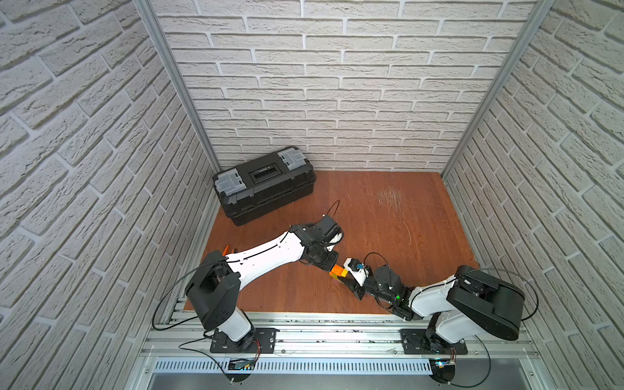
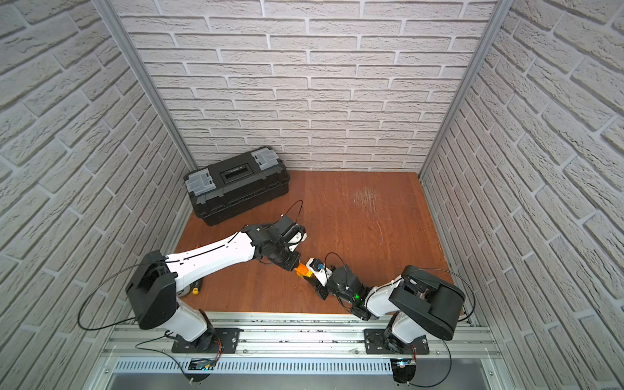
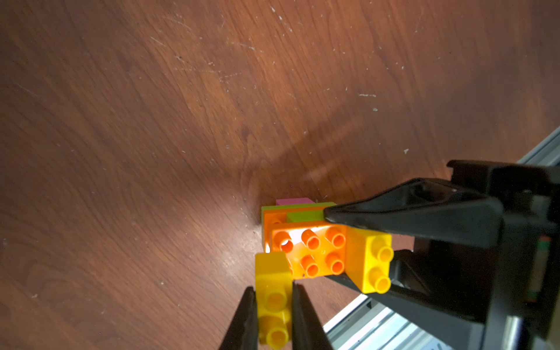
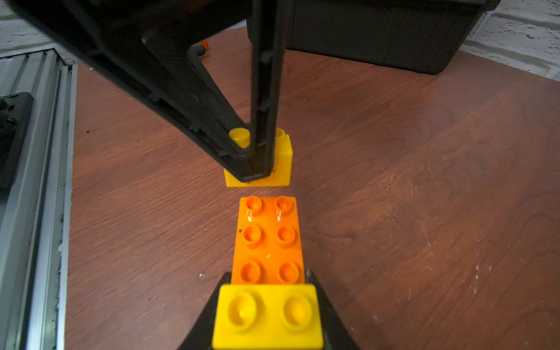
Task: Assemble a carrot with lego
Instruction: Assemble the lego brick with the lego brick.
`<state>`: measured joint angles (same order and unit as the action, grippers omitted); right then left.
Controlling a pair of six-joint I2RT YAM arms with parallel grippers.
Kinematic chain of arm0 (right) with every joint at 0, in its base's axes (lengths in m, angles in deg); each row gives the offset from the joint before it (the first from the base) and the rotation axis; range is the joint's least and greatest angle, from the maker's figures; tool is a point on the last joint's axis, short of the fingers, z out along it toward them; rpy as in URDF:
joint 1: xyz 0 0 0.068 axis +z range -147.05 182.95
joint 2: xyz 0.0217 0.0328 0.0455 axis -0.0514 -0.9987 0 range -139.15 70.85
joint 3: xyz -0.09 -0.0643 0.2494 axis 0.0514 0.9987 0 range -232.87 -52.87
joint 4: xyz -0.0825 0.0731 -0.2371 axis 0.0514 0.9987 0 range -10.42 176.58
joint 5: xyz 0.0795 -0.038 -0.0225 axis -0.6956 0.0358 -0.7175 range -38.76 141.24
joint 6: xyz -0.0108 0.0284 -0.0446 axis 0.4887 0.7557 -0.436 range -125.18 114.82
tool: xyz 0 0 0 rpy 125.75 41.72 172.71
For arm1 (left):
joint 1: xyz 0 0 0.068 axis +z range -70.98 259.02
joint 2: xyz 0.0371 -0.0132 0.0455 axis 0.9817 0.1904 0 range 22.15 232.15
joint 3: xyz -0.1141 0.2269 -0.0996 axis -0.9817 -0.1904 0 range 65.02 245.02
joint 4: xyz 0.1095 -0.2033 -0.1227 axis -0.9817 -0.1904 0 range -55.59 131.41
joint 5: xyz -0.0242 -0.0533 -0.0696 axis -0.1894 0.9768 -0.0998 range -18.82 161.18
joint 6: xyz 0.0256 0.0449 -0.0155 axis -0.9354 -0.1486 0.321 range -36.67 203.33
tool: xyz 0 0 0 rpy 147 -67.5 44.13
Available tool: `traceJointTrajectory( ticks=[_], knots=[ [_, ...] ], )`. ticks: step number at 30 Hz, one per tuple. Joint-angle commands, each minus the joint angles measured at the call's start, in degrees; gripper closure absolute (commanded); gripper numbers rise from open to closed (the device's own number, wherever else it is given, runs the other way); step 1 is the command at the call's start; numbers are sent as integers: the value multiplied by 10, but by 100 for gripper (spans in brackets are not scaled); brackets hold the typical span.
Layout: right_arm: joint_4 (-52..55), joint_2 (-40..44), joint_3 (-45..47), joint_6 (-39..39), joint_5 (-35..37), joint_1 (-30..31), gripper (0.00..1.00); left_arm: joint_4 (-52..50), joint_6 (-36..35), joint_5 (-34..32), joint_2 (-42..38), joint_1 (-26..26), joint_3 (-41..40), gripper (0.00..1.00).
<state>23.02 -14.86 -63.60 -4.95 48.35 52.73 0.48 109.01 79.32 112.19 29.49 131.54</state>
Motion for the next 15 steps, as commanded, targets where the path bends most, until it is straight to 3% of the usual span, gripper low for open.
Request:
traceJointTrajectory(
  ticks=[1,15],
  knots=[
    [22,-12,3,0,-10,8,97,0,5,-19,0,-9,10,100],
    [22,-14,2,1,-11,8,97,28,22,-19,8,-22,-1,100]
  ],
)
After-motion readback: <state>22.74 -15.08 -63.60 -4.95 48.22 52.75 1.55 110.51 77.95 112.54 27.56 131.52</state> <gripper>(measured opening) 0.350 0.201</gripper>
